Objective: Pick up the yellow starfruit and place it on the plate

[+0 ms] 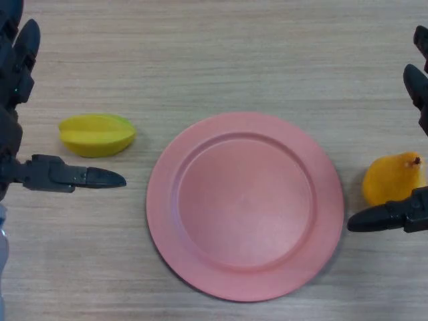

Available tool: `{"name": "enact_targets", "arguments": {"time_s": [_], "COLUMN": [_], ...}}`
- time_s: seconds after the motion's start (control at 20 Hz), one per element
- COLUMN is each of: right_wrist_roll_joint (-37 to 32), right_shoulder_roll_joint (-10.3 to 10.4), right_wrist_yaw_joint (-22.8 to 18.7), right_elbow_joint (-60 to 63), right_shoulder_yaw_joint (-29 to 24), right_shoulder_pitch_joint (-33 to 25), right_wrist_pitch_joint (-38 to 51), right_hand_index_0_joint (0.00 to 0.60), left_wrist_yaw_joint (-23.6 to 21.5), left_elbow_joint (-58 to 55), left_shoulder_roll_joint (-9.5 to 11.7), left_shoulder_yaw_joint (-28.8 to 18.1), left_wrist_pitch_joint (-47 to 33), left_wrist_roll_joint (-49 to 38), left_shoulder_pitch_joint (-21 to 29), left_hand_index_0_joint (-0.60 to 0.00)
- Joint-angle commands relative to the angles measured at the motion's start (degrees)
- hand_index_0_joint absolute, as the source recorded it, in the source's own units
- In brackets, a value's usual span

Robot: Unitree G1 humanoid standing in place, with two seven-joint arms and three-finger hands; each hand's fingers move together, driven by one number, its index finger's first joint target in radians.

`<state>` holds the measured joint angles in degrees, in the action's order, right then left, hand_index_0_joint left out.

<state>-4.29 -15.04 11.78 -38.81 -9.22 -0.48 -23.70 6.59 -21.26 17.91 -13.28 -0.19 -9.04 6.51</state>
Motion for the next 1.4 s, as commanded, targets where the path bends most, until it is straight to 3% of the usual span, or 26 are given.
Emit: {"name": "enact_targets", "arguments": {"time_s": [0.05, 0.4, 0.5, 0.95, 1.2, 1.3, 1.35, 1.4], "right_wrist_roll_joint": [0.7, 0.8, 0.6, 0.0, 0.1, -0.3, -0.3, -0.3], "right_shoulder_roll_joint": [-1.0, -1.1, -1.0, -0.7, -0.5, -0.6, -1.0, -1.0], "right_wrist_yaw_joint": [-0.5, -0.6, -0.2, 0.0, -0.5, -0.6, -0.4, -0.4], "right_elbow_joint": [-3.8, -4.1, -4.5, -7.7, -8.8, -9.7, -10.2, -10.3], "right_shoulder_yaw_joint": [-2.7, -2.7, -3.0, -3.7, -3.7, -3.6, -3.7, -3.8], "right_shoulder_pitch_joint": [-1.4, -1.4, -0.9, 0.1, -0.2, -0.4, -0.7, -0.7], "right_wrist_pitch_joint": [8.0, 8.1, 8.0, 4.4, 4.1, 3.0, 1.8, 1.8], "right_hand_index_0_joint": [0.000, 0.000, 0.000, 0.000, 0.000, 0.000, 0.000, 0.000], "left_wrist_yaw_joint": [0.2, 0.5, 0.9, -2.4, -2.4, -4.9, -8.4, -8.7], "left_elbow_joint": [-2.9, -2.5, 1.5, 33.7, 43.9, 48.7, 51.4, 51.7], "left_shoulder_roll_joint": [2.3, 2.4, 3.8, 7.6, 8.4, 8.7, 9.2, 9.3], "left_shoulder_yaw_joint": [-2.4, -2.5, -2.2, 2.8, 5.5, 7.0, 8.0, 8.0], "left_wrist_pitch_joint": [-5.6, -5.0, -8.6, -23.1, -23.9, -26.6, -28.3, -28.4], "left_wrist_roll_joint": [0.5, 0.6, 3.4, 15.8, 23.3, 30.5, 36.4, 37.0], "left_shoulder_pitch_joint": [1.3, 1.6, 3.8, 15.5, 20.8, 22.6, 23.2, 23.3], "left_hand_index_0_joint": [0.000, 0.000, 0.000, 0.000, 0.000, 0.000, -0.051, -0.150]}}
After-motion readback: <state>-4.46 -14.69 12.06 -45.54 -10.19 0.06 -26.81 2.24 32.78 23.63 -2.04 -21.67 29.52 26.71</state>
